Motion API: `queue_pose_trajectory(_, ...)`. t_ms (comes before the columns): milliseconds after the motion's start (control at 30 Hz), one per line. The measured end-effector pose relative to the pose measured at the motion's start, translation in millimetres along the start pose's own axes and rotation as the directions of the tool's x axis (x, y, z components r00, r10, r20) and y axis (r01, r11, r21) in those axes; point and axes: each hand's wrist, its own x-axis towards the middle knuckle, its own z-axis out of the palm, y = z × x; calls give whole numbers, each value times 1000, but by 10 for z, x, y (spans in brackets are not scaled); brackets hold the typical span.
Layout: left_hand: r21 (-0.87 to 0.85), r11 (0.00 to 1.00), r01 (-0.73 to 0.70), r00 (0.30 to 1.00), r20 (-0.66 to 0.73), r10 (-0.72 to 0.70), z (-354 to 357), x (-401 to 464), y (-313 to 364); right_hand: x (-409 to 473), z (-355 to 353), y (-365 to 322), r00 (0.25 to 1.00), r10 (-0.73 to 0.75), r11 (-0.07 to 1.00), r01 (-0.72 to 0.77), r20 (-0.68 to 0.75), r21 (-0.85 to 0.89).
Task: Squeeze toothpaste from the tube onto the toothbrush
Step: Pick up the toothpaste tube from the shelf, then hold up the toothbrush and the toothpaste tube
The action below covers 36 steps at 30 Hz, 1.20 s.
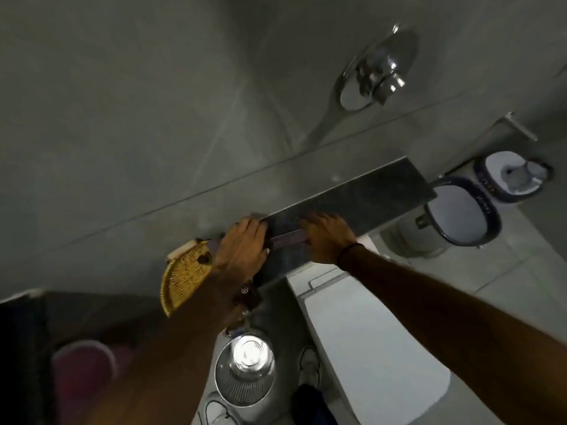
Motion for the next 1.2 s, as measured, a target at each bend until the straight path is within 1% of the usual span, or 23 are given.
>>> queue_pose_trajectory(33,1,999,42,998,57,-42,160,125,31,149,121,32,999,-10,1000,10,35,-3)
queue_pose_trajectory(100,-13,995,98,993,70,-97,532,377,40,471,408,126,998,-44,999,44,38,-10)
queue_pose_trajectory(200,28,994,109,988,106,-112,1040,671,95,822,879,248,993,-81,995,86,85,-57)
queue_pose_trajectory(267,35,995,92,989,115,-96,1399,804,177,959,1238,373,992,-103,993,108,79,-53)
queue_pose_trajectory(333,-58,991,124,985,129,-116,1682,895,254,1044,1514,496,989,-105,994,109,104,-29)
queue_pose_trajectory(367,-165,973,163,983,113,-146,1815,936,284,1093,1644,569,990,-100,995,100,102,4)
queue_pose_trajectory(400,-322,921,219,976,88,-201,1903,960,303,1123,1737,627,992,-92,995,88,86,47)
queue_pose_trajectory(433,-502,815,288,956,102,-275,1962,972,311,1141,1823,680,995,-71,994,65,72,85)
queue_pose_trajectory(500,-793,475,381,899,197,-392,2001,926,326,1109,1926,716,998,-49,988,42,40,147)
queue_pose_trajectory(567,-879,203,430,841,309,-444,1937,860,340,1055,1909,698,997,-70,980,64,27,190)
queue_pose_trajectory(600,-891,115,439,816,342,-465,1873,855,339,1053,1822,696,996,-77,975,69,32,210)
queue_pose_trajectory(667,-912,4,411,787,352,-506,1657,917,299,1131,1547,742,999,-34,966,32,4,257)
queue_pose_trajectory(733,-924,-73,375,758,351,-550,1310,965,253,1179,1189,771,995,83,932,-59,-50,356)
queue_pose_trajectory(800,-911,-176,373,701,401,-590,1069,857,237,1048,952,675,959,259,809,-152,-113,567)
queue_pose_trajectory(833,-895,-243,374,673,442,-593,962,695,256,881,893,549,922,370,696,-197,-110,691)
queue_pose_trajectory(867,-881,-296,370,652,473,-592,876,488,287,681,861,397,876,481,552,-259,-48,792)
queue_pose_trajectory(900,-868,-334,368,643,496,-584,807,243,327,467,841,222,826,557,363,-334,85,870)
queue_pose_trajectory(933,-860,-356,365,642,510,-572,747,-6,366,253,803,40,778,564,126,-413,277,902)
queue_pose_trajectory(967,-853,-375,364,648,521,-556,702,-195,393,102,776,-103,744,489,-112,-464,455,879)
queue_pose_trajectory(1000,-846,-392,360,658,529,-536,628,-388,398,-46,710,-246,741,366,-307,-475,563,825)
queue_pose_trajectory(1033,-839,-415,351,667,536,-518,551,-550,391,-172,621,-370,760,265,-422,-462,593,780)
queue_pose_trajectory(1100,-822,-451,347,682,551,-480,411,-829,340,-370,455,-588,800,192,-483,-428,569,764)
queue_pose_trajectory(1200,-826,-470,309,735,522,-433,283,-1201,241,-595,276,-882,818,195,-503,-389,540,772)
